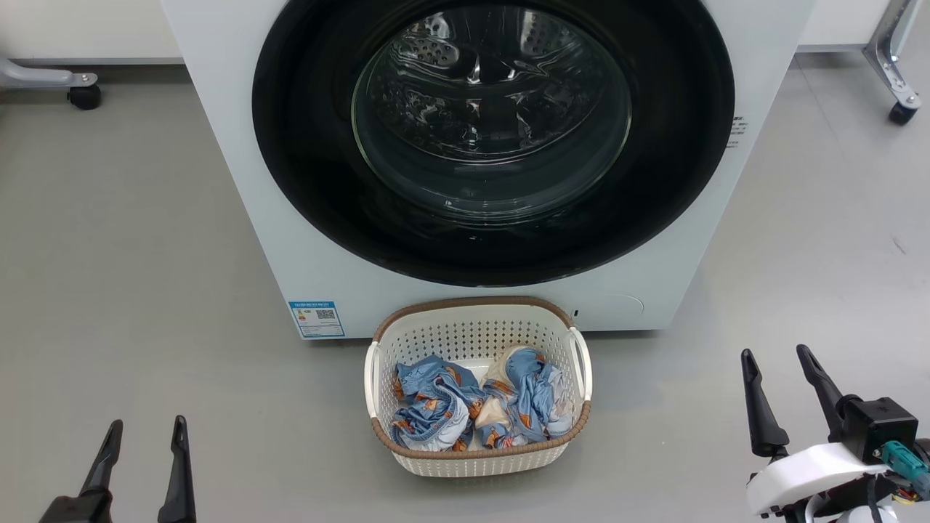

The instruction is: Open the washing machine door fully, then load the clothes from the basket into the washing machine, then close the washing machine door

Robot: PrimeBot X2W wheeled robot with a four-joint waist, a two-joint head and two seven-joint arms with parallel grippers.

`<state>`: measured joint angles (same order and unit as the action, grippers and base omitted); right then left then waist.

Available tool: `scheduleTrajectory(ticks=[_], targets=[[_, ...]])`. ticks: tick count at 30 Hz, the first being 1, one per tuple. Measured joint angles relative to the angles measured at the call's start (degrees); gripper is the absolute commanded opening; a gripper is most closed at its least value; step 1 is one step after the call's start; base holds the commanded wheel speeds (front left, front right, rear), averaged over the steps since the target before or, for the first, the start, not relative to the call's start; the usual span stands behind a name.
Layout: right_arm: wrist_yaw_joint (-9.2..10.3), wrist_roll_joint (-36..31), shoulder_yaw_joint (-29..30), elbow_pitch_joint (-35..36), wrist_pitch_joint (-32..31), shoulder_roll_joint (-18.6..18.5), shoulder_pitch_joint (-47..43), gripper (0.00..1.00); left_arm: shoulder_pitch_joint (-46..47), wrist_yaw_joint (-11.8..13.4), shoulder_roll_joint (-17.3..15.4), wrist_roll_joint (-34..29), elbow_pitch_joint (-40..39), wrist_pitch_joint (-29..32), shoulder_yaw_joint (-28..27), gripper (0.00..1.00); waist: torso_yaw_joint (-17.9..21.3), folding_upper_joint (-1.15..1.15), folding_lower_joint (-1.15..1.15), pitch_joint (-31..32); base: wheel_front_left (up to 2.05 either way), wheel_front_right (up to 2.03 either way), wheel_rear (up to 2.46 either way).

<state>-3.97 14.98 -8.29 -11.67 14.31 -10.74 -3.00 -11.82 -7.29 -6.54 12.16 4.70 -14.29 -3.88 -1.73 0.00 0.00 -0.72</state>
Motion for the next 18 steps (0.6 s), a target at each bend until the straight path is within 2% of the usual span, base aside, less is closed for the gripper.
scheduleTrajectory(ticks=[18], targets=[[-0.92, -1.54, 1.76, -0.55, 0.0, 1.54, 0.01, 1.0, 0.05, -0.01, 0.81, 0.0, -0.59, 0.0, -1.69, 1.0, 0.3, 0.0, 0.0, -0.09, 0.05, 0.05, -0.09]])
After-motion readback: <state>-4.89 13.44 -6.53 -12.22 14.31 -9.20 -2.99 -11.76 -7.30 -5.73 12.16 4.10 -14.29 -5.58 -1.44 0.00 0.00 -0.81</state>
